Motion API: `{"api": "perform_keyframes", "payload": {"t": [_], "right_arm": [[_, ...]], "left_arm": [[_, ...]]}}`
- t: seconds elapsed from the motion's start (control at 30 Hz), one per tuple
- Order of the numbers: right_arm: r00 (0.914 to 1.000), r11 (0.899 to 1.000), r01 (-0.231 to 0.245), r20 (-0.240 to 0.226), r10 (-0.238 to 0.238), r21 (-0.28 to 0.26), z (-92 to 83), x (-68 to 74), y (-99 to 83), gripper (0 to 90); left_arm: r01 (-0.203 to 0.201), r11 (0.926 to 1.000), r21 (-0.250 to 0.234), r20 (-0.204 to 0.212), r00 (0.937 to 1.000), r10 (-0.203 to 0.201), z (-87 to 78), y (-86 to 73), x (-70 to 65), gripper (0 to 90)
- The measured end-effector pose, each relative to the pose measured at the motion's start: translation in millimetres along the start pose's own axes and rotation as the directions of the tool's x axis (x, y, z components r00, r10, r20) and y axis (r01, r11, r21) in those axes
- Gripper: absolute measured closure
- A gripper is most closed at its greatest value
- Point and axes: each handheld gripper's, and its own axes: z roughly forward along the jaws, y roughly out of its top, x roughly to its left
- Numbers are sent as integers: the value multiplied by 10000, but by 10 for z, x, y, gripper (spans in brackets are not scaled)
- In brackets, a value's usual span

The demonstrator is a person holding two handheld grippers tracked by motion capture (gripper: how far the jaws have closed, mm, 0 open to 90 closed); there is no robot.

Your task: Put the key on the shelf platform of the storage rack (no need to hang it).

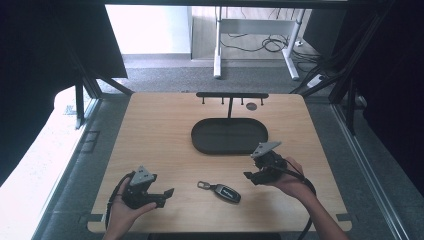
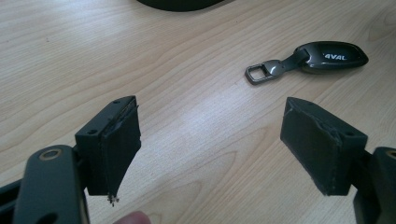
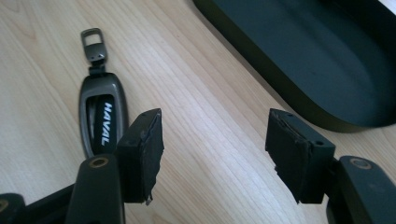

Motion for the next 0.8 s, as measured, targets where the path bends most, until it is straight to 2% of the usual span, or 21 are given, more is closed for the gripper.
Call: {"api": "perform_keyframes", "payload": {"t": [0.57, 0.8], "right_arm": [[9967, 9966, 740, -352, -727, 355, 133, 207, 155, 365], [9958, 9953, 816, -455, -793, 516, 199, 272, 198, 362]], "left_arm": [[0, 10000, 75, 35, 10000, 0, 8, 0, -9, 203], [51, 10000, 16, -4, 10000, -51, 14, 1, -13, 203]]}}
